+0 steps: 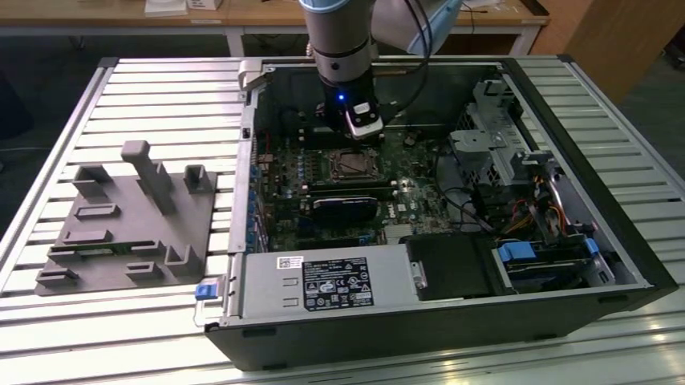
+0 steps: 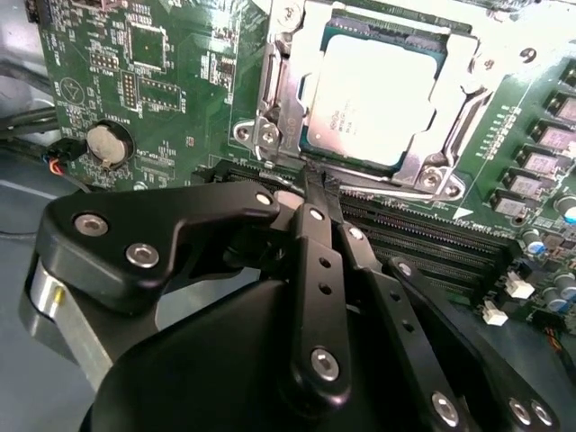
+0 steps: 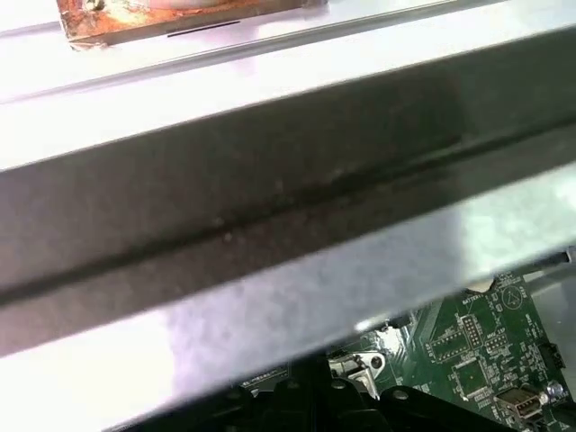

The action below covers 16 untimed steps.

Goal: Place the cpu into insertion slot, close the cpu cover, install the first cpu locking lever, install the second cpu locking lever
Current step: 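Install the first cpu locking lever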

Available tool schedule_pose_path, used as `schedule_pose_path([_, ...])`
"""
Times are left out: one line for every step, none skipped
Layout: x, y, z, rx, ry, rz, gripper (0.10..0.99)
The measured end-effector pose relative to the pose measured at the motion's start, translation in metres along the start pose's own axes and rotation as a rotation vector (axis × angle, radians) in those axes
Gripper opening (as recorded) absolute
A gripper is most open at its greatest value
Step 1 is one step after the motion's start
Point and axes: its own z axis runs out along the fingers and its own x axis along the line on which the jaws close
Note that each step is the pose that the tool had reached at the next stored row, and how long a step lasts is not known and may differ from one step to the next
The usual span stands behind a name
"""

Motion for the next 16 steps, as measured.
schedule_pose_path([0.0003, 0.0009, 0.0002, 0.0, 0.0, 0.0, 0.106])
schedule_pose_path([0.0007, 0.002, 0.0003, 0.0, 0.0, 0.0, 0.106])
schedule_pose_path([0.0011, 0.0029, 0.0005, 0.0, -0.0001, 0.0, 0.106])
schedule_pose_path([0.0014, 0.0038, 0.0006, 0.0, -0.0001, 0.0, 0.106])
schedule_pose_path([0.0017, 0.0044, 0.0006, 0.0, -0.0001, 0.0, 0.106])
schedule_pose_path([0.0019, 0.005, 0.0007, 0.0, -0.0001, 0.0, 0.106])
schedule_pose_path([0.0019, 0.0051, 0.0007, 0.0, 0.0, 0.0, 0.106])
schedule_pose_path([0.0019, 0.005, 0.0008, 0.0, 0.0, 0.001, 0.106])
schedule_pose_path([0.002, 0.005, 0.001, 0.0, -0.0002, 0.001, 0.106])
schedule_pose_path([0.002, 0.005, 0.0013, 0.0, -0.0004, 0.001, 0.106])
schedule_pose_path([0.002, 0.0049, 0.0015, 0.0, -0.0006, 0.001, 0.106])
schedule_pose_path([0.0021, 0.0047, 0.0017, 0.0, -0.0008, 0.001, 0.106])
schedule_pose_path([0.002, 0.0044, 0.002, 0.0, -0.001, 0.001, 0.106])
schedule_pose_path([0.0018, 0.0038, 0.0022, 0.0, -0.0012, 0.001, 0.106])
schedule_pose_path([0.0014, 0.0027, 0.0023, 0.0, -0.0012, 0.001, 0.106])
schedule_pose_path([0.0011, 0.0017, 0.0024, 0.0, -0.0013, 0.001, 0.106])
